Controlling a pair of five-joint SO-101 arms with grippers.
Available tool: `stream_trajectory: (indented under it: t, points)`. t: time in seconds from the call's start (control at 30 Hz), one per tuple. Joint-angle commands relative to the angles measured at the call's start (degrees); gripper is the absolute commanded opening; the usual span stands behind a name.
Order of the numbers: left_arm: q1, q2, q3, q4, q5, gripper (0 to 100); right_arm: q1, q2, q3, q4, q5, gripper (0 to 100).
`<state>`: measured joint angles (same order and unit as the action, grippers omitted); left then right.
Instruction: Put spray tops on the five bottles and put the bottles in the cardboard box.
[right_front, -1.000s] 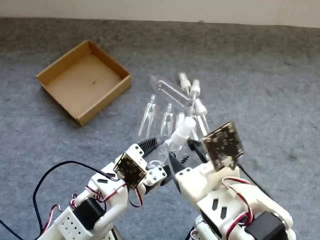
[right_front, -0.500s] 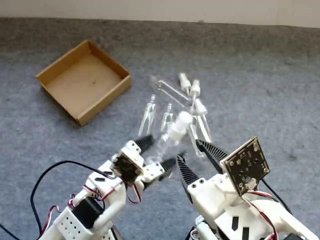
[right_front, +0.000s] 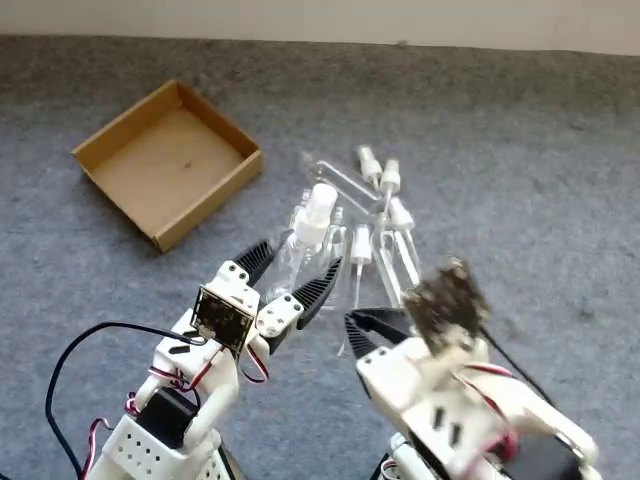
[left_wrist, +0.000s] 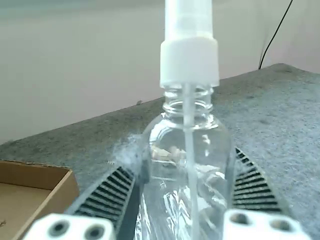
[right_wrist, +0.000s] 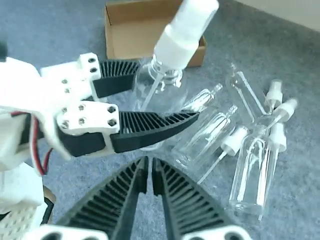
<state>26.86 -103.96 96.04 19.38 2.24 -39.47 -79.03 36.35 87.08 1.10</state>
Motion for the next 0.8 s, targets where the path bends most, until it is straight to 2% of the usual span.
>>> stream_trajectory:
  t: [0.0,0.13,0.37,0.77]
  points:
    - [-1.0,-0.7,-0.1,-1.5,-0.6,10,-0.3,-0.2,5.9,-6.5,0.5,0.5]
    - [-1.7,-0.7,-0.1,-1.5,-0.6,10,-0.2,-0.2,12.4,-12.6,0.5,0.5]
    - [-11.6,-0.7,1.0,-9.1,-0.3,10,-0.2,-0.2,22.7,-20.0,0.5,0.5]
    - [-11.5,-0.7,1.1,-11.5,-0.2,10,-0.2,-0.2,34.0,-34.7,0.5,0.5]
